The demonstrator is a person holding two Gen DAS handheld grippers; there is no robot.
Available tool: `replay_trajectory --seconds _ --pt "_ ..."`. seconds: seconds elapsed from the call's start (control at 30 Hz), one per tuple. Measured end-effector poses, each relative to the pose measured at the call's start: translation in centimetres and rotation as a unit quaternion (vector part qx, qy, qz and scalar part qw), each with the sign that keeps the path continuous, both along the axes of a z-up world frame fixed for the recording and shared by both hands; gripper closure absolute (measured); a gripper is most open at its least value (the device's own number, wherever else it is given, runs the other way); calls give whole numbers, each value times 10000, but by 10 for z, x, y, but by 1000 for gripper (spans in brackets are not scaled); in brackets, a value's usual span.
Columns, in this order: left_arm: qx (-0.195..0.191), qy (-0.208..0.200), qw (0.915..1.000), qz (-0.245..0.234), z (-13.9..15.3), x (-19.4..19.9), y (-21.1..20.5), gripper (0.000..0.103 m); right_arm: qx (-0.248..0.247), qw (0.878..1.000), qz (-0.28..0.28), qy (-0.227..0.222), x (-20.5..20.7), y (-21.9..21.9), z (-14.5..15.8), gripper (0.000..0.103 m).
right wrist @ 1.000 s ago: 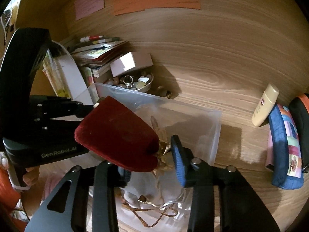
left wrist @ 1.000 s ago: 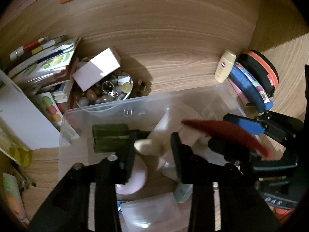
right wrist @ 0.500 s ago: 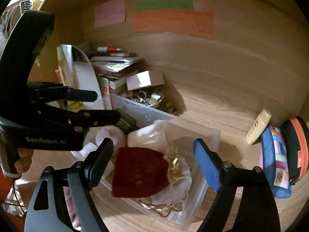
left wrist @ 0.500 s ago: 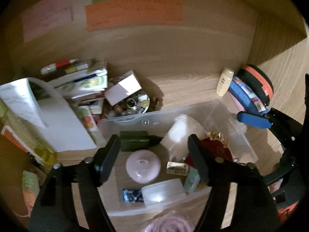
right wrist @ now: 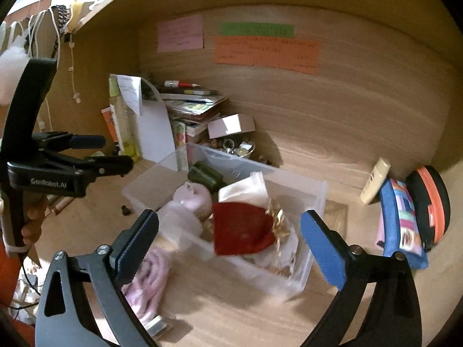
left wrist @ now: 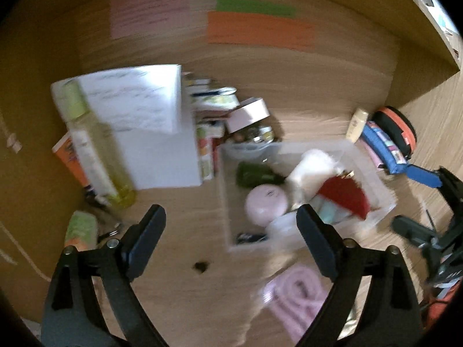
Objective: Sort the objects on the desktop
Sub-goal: 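Withdraw both tools and reach toward the pink rope bag and grey block, then grasp the bagged pink rope with the left tool while the right tool grasps the small grey block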
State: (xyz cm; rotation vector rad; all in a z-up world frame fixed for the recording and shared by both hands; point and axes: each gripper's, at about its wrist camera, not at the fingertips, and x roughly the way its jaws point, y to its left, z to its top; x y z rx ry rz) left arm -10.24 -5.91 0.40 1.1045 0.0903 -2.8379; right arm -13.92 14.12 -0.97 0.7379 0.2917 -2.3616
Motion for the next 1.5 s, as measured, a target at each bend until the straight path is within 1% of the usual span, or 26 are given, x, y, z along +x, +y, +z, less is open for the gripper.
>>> replay_trajectory --seconds 0.13,0.3,0.4,0.63,0.67,0.73,0.83,0.93,1.1,1.23,1.27,1.3,1.37,1.4,1.47,1.5 --pt "100 -199 9996 188 -12 14 -24 9 14 10000 -37 -26 15 5 -7 5" --pt "240 -467 9979 383 -34 29 -46 9 145 9995 -34 -274 30 7 -26 5" --pt "332 -570 9969 427 -46 37 -52 9 261 9986 -28 -462 38 6 -43 5" --pt "766 -812 9933 292 -77 54 -46 9 292 9956 128 -886 64 2 -80 8" --pt "827 -861 9925 259 -82 57 -43 9 305 9951 161 -922 67 1 -84 11" --pt "908 -930 9913 203 -89 59 -37 9 379 9945 194 -954 73 -1 -91 24" --pt "971 -1007 9901 75 -96 61 -23 9 550 9924 281 -1069 78 -5 -102 35" --pt "1047 -973 9897 -57 -95 61 -8 9 671 9910 333 -1111 79 -8 -108 44" --pt "1270 -943 9868 -345 -91 54 19 9 758 9909 403 -1040 77 -8 -110 45" --pt "1253 -1026 9856 -485 -93 43 42 9 746 9888 442 -1215 68 -8 -115 46" --pt "1258 -1064 9851 -495 -94 41 45 9 735 9881 466 -1266 66 -9 -116 48" --pt "1243 -1130 9846 -476 -97 37 50 9 713 9874 620 -1268 66 -9 -117 52" --pt "1172 -1191 9850 -441 -99 33 56 9 760 9867 655 -1279 66 -10 -119 53" --pt "1129 -1222 9853 -395 -101 31 59 9 778 9865 655 -1282 66 -11 -120 55" --pt "1126 -1279 9847 -358 -105 27 63 9 845 9870 671 -1191 68 -12 -121 62" --pt "1135 -1310 9842 -358 -106 26 65 9 877 9873 668 -1147 69 -13 -121 69"
